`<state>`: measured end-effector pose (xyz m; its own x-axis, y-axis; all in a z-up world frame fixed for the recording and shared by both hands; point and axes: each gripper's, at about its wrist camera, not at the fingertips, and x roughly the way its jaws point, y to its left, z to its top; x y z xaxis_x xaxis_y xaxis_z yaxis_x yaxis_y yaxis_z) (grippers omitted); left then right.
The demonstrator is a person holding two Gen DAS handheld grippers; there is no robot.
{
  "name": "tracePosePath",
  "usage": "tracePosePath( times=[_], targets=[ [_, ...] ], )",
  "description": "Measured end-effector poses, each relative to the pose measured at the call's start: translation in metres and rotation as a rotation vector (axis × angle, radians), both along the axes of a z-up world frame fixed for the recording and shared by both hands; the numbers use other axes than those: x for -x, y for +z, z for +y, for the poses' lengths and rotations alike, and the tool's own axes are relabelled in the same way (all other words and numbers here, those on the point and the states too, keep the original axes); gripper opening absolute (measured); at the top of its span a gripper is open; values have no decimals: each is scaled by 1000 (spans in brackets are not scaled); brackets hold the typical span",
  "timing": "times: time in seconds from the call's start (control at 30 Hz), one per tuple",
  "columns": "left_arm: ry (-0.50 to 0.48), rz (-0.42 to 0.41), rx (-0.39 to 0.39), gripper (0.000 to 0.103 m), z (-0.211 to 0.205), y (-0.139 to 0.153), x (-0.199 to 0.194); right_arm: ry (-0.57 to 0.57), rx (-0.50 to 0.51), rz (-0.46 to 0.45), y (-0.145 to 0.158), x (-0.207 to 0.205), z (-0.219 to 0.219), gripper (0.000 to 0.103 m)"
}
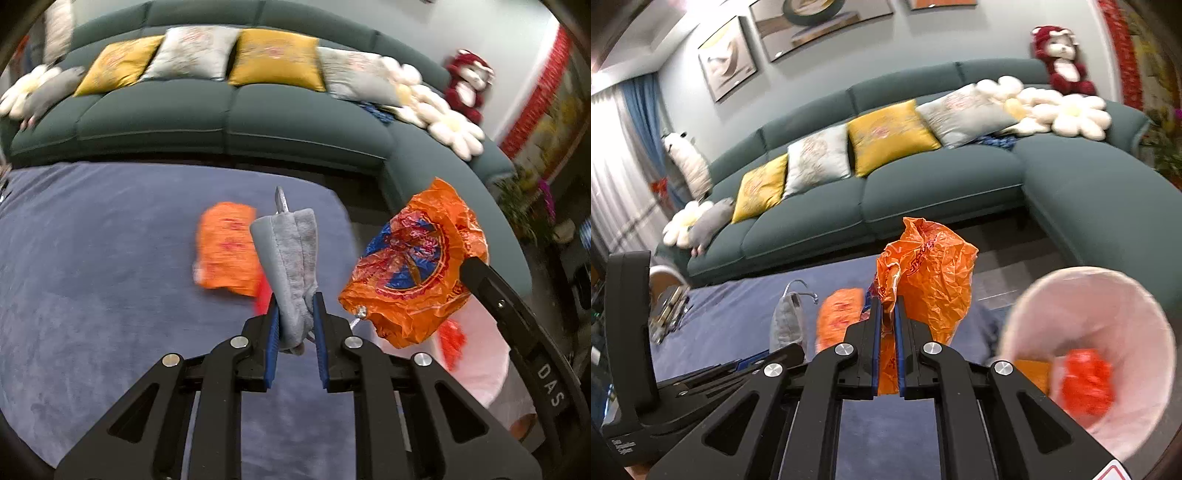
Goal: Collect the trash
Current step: 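Lift the pouch and orange bag and carry them over the wastebasket, then open both tools to drop the pouch and orange bag into the wastebasket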
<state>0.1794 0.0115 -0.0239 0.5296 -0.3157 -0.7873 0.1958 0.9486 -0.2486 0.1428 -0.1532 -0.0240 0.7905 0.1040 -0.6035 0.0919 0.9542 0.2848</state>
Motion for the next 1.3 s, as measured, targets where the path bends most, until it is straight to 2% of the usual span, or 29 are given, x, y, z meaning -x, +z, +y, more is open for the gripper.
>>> tracePosePath(
  times=[0.3, 0.73, 0.93, 1.23, 1.27, 1.3],
  targets=[
    [-161, -29, -20, 17, -90, 14, 34, -152, 17, -20, 7, 54, -82, 7],
    [-375, -10, -48, 17, -194, 4, 67, -320, 4, -5, -8, 111, -168, 7],
    [-426, 34, -40, 18, -210, -8, 70, -352, -10, 0, -15, 121, -185, 7],
    [-421, 51, -39, 20, -211, -15, 65, -349, -22, 3, -21, 118, -188, 7],
    [-417, 56, -36, 23, -210, -16, 63, -348, -23, 4, -21, 118, -188, 7],
    [-410, 56, -33, 31, -209, -16, 62, -347, -26, 4, -21, 117, -188, 7]
  ],
)
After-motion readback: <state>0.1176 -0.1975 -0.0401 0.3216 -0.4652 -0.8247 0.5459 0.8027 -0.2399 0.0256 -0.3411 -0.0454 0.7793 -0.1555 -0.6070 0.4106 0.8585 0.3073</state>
